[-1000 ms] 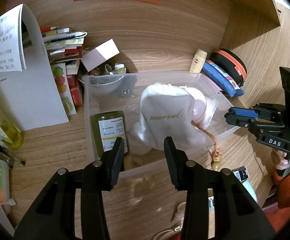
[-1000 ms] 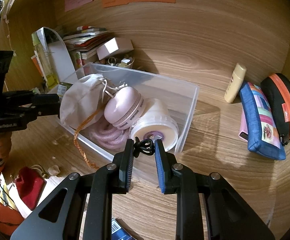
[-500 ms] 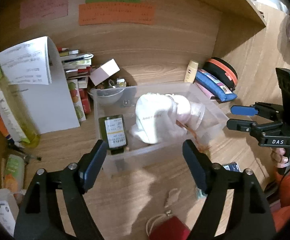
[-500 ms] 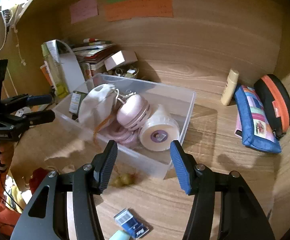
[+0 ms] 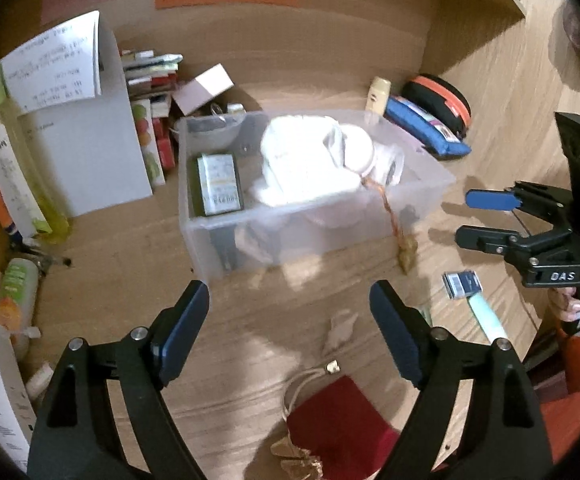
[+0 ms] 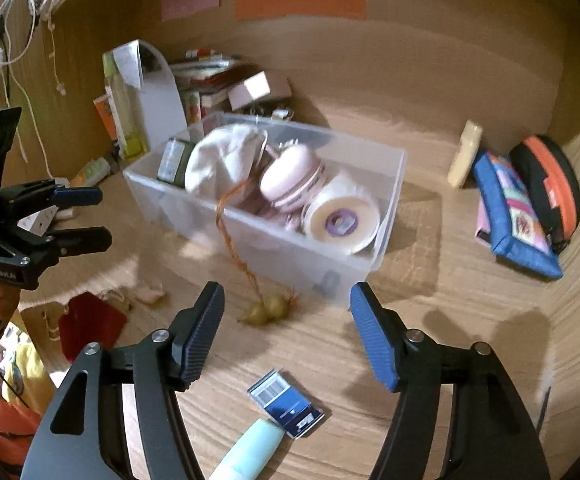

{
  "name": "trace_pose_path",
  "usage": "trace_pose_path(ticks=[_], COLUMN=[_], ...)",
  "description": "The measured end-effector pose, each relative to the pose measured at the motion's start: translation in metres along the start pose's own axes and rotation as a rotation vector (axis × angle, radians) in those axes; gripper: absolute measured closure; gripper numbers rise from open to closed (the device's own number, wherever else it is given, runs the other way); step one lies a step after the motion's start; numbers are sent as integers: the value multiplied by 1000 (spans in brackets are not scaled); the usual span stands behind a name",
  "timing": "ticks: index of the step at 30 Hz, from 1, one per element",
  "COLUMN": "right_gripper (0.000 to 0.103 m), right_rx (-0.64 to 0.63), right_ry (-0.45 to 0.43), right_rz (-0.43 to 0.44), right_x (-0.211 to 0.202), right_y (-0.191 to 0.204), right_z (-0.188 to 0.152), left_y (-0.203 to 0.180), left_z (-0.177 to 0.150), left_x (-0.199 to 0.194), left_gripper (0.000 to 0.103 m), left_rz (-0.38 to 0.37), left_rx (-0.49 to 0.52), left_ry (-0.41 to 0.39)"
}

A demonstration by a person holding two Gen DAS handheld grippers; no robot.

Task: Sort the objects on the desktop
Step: 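Move left tool to the beige shell trinket while right tool approaches the gold gourd ornament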

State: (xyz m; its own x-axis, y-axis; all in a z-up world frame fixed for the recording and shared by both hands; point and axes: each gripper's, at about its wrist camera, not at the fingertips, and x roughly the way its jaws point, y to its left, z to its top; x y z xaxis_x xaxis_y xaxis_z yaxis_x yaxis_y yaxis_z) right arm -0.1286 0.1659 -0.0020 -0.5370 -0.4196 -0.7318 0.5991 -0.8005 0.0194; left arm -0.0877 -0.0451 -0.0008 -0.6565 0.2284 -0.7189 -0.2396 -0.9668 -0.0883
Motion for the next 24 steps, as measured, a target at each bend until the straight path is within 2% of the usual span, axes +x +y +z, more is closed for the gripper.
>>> trace_pose_path(ticks=[6, 10, 17, 20, 24], right_gripper=[41, 41, 41, 41, 42], right_rx=[-20, -35, -41, -43, -40], right_ry=[95, 127, 153, 161, 158], right_rz=[28, 37, 34, 28, 16], right_x=[25, 37, 54, 59, 65], right_y=[5, 9, 10, 11, 11], right_z=[-11, -14, -10, -8, -4], left_y=[-6, -15, -26, -28, -27], left_z=[-10, -17, -20, -19, -17], left_x=[12, 28, 51, 56, 56], left_gripper=[22, 35, 45, 56, 80], left_rz=[-39, -56, -74, -79, -69], left_rx=[42, 80, 95, 90, 90], left_ry=[49, 105, 168, 178, 166])
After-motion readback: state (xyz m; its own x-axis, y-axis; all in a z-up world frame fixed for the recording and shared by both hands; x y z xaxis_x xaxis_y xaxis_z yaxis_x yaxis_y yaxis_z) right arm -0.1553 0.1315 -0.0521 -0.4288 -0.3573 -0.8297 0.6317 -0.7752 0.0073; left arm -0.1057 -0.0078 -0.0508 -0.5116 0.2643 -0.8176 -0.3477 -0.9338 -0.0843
